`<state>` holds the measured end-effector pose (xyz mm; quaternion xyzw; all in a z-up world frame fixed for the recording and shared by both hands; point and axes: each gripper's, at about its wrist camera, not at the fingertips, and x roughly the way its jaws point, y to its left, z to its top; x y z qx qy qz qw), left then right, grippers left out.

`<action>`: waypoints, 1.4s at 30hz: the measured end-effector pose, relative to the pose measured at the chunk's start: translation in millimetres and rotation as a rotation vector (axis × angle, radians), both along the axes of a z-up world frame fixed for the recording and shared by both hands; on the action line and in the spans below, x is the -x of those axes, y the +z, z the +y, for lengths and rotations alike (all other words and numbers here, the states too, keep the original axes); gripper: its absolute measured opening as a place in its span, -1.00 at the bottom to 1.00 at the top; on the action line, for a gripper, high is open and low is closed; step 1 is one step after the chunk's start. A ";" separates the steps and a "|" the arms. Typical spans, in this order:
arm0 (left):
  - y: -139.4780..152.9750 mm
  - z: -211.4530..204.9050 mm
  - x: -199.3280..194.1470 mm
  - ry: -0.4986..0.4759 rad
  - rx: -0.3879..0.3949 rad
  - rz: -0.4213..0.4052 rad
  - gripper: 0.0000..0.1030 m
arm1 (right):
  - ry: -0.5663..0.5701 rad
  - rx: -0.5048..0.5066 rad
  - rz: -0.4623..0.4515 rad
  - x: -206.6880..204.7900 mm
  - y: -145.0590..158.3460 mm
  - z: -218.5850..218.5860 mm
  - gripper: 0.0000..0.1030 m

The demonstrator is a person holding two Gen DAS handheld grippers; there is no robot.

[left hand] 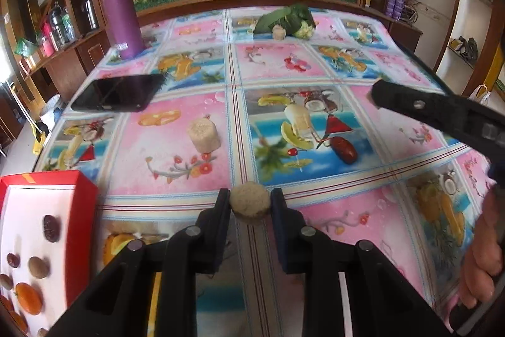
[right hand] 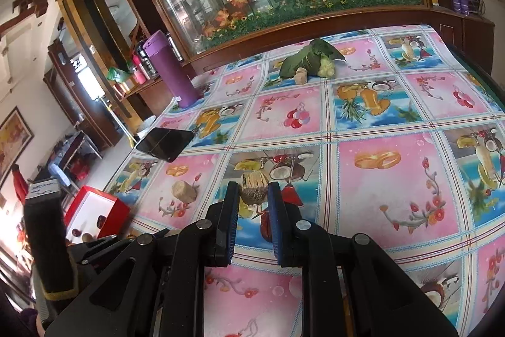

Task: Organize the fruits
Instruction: 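Carry both beige cubes in the two tools over the tray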

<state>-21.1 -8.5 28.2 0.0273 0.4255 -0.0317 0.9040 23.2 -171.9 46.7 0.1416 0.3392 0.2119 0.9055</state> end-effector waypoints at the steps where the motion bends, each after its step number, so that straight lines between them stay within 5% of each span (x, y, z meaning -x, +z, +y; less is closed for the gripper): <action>1: 6.2 1.0 6.8 -0.001 0.005 -0.020 -0.45 | -0.007 0.001 -0.005 -0.2 -0.1 -0.7 -0.66; 21: 104.8 67.0 121.3 0.037 0.068 -0.367 -0.46 | -0.131 0.022 -0.057 8.9 -2.3 -1.8 -0.66; 30: 116.6 123.9 139.7 0.158 0.074 -0.433 -0.46 | 0.036 -0.099 -0.069 39.6 14.9 72.9 -0.66; 42: 90.5 207.6 170.2 0.369 0.034 -0.398 -0.46 | 0.318 -0.123 -0.085 100.7 35.6 177.9 -0.66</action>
